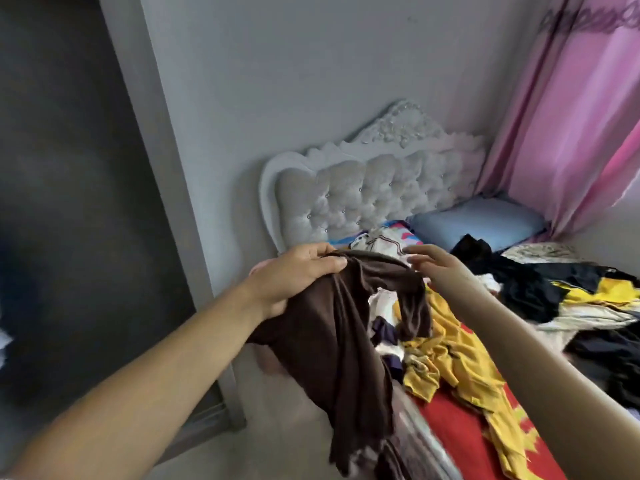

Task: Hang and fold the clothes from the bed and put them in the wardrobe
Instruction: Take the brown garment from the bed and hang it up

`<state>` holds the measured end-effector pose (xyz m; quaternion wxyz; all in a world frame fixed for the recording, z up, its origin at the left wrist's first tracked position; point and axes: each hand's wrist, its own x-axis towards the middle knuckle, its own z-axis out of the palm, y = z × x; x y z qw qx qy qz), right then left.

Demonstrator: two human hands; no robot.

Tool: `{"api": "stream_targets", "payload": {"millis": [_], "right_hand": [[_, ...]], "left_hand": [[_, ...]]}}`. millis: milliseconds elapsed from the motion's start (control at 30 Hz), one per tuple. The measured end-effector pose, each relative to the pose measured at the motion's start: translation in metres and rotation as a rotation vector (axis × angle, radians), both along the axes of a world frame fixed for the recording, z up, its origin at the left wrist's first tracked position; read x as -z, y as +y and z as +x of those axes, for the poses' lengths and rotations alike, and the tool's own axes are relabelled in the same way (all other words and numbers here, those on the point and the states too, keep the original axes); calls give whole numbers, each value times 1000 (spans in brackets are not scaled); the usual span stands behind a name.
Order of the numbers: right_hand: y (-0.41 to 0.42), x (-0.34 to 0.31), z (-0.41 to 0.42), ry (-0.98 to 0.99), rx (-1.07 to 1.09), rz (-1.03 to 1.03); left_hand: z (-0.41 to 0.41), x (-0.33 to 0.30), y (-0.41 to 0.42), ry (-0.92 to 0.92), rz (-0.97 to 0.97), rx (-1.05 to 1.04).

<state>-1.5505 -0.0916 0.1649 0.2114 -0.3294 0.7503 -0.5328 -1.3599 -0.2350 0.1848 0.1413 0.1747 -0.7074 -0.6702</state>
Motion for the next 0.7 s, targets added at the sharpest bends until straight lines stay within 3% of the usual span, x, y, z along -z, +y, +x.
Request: {"api": "stream_targets", "payload": {"millis": [167, 200, 300, 400, 467, 633, 700], "right_hand": [[-32, -11, 84, 34, -718, 143], [-44, -6, 102, 88, -767, 136], [-87, 4, 143, 144, -527, 4], [-122, 1, 170, -138, -298, -132], [-145, -6, 191, -208, -236, -179], [-183, -18, 271, 238, -368, -131], [-178, -13, 307, 397, -460, -204]], "left_hand": [[39, -11, -10, 77, 337, -238], [52, -14, -16, 82, 372, -244], [102, -25, -39, 103, 380, -236], [163, -36, -67, 82, 299, -338], [200, -39, -82, 35, 269, -437], [258, -49, -119, 80, 386, -685], [268, -51, -134, 121, 466, -814]]}}
